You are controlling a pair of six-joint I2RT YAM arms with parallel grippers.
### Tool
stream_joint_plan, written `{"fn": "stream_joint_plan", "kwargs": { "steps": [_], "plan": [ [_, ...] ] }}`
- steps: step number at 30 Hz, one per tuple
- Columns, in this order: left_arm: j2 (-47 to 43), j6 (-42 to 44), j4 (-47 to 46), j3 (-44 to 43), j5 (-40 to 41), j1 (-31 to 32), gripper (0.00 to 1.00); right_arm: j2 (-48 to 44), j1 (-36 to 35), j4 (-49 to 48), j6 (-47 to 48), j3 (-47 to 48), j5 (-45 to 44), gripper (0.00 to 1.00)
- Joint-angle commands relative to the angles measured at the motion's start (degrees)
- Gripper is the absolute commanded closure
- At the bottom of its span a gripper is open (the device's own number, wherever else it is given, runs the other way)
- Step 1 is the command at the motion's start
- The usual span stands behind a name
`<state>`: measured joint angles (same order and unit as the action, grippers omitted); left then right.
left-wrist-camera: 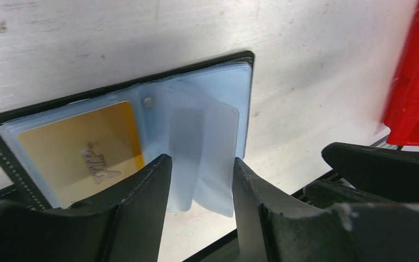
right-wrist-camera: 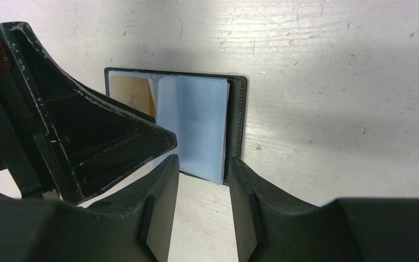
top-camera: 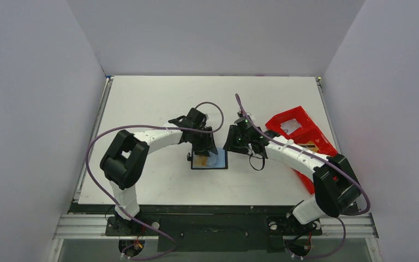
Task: Take the credit cards out of the card holder
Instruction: Remove the credit card from the card holder.
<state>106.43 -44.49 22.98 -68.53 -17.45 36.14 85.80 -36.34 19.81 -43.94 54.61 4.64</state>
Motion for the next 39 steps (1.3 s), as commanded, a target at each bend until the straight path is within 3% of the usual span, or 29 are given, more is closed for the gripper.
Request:
{"fn": "stream_joint_plan", "kwargs": {
  "steps": [1,20,39],
  "plan": [
    [0.82,-0.08,-3.07,-3.55,-1.72,1.03,0.58,-3.65,0.6,-0.12,0.5,-0.75,-1.99,0.65],
    [4.03,-1.84,-3.41,-8.8,-3.11,4.01,0.56,-10.91,2.02,2.03,-0.44,-4.07,-7.6,0.65],
    [-4.28,-2.52,-3.52,-8.33,-3.95,2.05,0.55,-12.62,2.55,3.85,-0.29,-2.84,-8.12,0.63]
  ]
}}
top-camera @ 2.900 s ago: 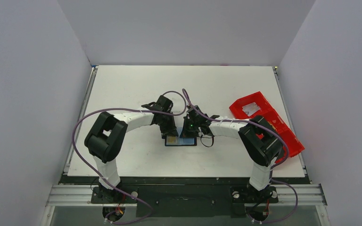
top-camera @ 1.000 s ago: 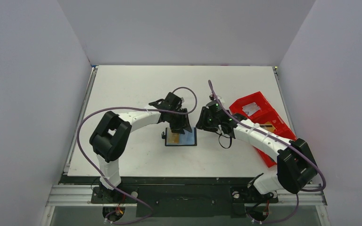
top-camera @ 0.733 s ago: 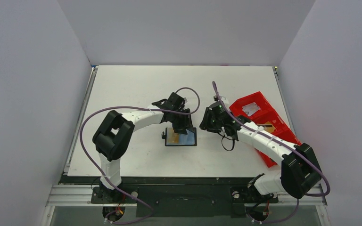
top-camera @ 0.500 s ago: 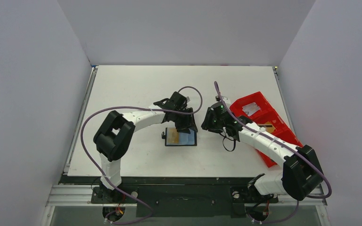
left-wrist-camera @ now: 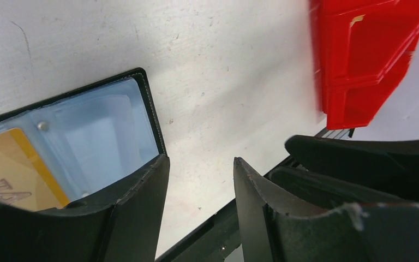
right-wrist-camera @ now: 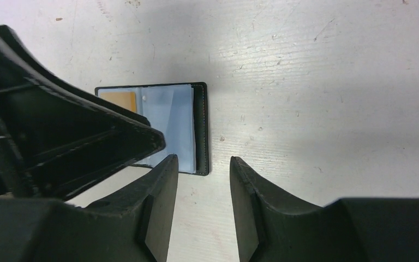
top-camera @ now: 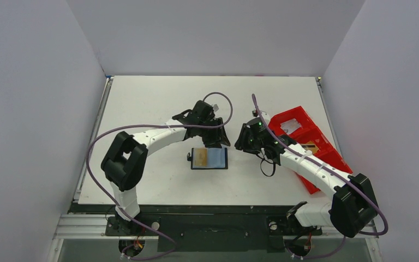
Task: Take the credit cards out of the card holder
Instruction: Remove the credit card from the card holder.
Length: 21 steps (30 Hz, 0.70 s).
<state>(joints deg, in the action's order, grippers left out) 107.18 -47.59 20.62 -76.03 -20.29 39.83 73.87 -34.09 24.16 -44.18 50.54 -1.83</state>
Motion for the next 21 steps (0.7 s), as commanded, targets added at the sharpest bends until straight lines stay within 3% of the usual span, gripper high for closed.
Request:
{"fn": "stream_joint_plan", "kwargs": {
  "steps": [1,8,21],
  "plan": [
    [-5.96,0.76,-0.93,-0.46,-1.14,-2.36,0.55,-0.54,0.27,-0.46,-0.14,1.4,-1.67,0.63],
    [-11.87,2.98,1.82,4.26,-0.42,-7.57,0.55,1.9,-0.82,-0.37,-0.51,3.76,-1.87,0.56],
    [-19.32,6.13,4.21,17.24,1.45,-15.98,0.55,11.2,-8.12,-0.77,-1.43,12.4,-3.17,0.52]
  ]
}}
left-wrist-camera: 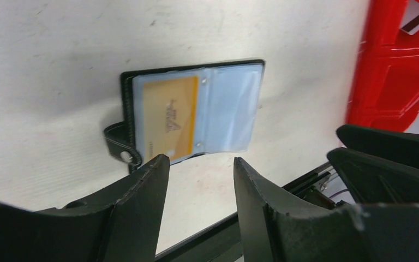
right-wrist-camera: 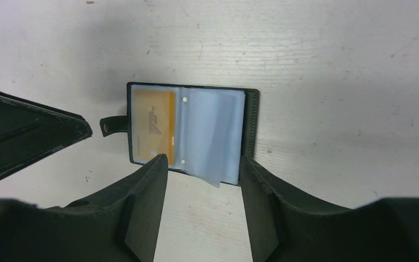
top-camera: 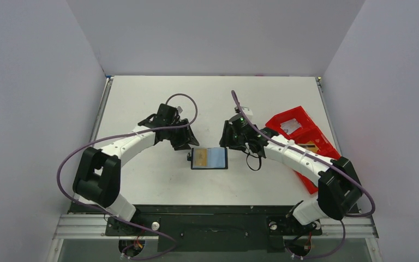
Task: Take the credit cards out of the card holder
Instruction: Remove the credit card from the card holder.
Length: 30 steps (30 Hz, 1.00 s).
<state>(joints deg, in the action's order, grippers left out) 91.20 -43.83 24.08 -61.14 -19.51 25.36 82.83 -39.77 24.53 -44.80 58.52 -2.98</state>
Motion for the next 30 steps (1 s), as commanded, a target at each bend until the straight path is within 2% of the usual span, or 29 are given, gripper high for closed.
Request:
{"fn": "stream_joint_plan", "kwargs": {
  "steps": [1,11,21,25,30],
  "plan": [
    [-3.87,2.45,0.9,2.75,0.73,-2.06,0.55,2.73,-2.78,-1.15,-0.93,4.76,-2.09,0.52],
    [-6.12,3.37,0.89,6.95,1.42,-4.97,0.55,11.4,-7.29,-1.26,-1.57,10.73,-1.45,0.53],
    [-7.95,3.62,0.34,9.43,0.43,-6.73,0.55,20.91,-9.35,-0.47,-1.89,15.7,-0.69,0.58],
    [-7.95,3.42,-0.4,8.69,-0.72,-5.81,0.55,21.97,-9.13,-1.58,-2.2,15.23,0.14,0.59],
    [-6.18,2.77,-0.36,6.02,0.16,-1.84,0.56,21.02,-6.54,-6.97,-4.59,9.65,5.45,0.59]
  ]
}}
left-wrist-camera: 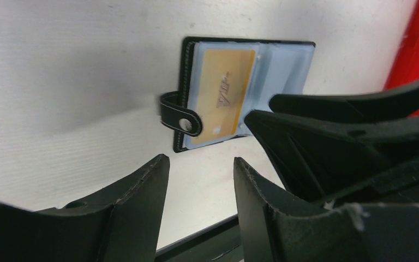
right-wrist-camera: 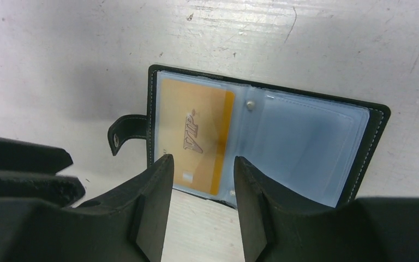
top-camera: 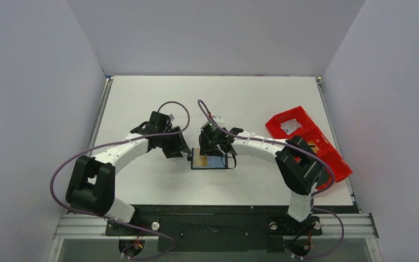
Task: Take the credit cards out of the card holder
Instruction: Remove the credit card from the card holder.
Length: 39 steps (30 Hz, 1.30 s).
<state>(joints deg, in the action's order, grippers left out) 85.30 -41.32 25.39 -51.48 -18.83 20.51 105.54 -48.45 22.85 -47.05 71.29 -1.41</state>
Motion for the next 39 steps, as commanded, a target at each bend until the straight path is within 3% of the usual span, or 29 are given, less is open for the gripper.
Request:
{"fn": "stream_joint_plan", "kwargs": {
  "steps": [1,10,22,28,39],
  "plan": [
    [0.51,-0.17,-1.66,-4.51,0.13,4.49,0.56,-2.17,2.62,-7.5,-3.42,-4.16,4.8,0.59],
    [8.17,-2.49,-4.39,-8.28,2.37,9.33,0.61,-5.1,6.53,-16.16,-7.24,-13.19,9.91,0.61],
    [14.3,-1.54,-4.74,-9.13,7.5,9.37,0.81,-5.26,7.18,-17.11,-7.28,-14.62,10.46,0.62],
    [15.24,-1.15,-4.56,-8.56,9.3,9.37,0.87,-5.16,7.3,-17.06,-7.1,-14.85,10.46,0.62],
    [13.13,-0.65,-3.94,-7.53,11.72,9.72,0.9,-5.55,7.67,-16.9,-6.68,-15.55,10.16,0.63]
  ]
}}
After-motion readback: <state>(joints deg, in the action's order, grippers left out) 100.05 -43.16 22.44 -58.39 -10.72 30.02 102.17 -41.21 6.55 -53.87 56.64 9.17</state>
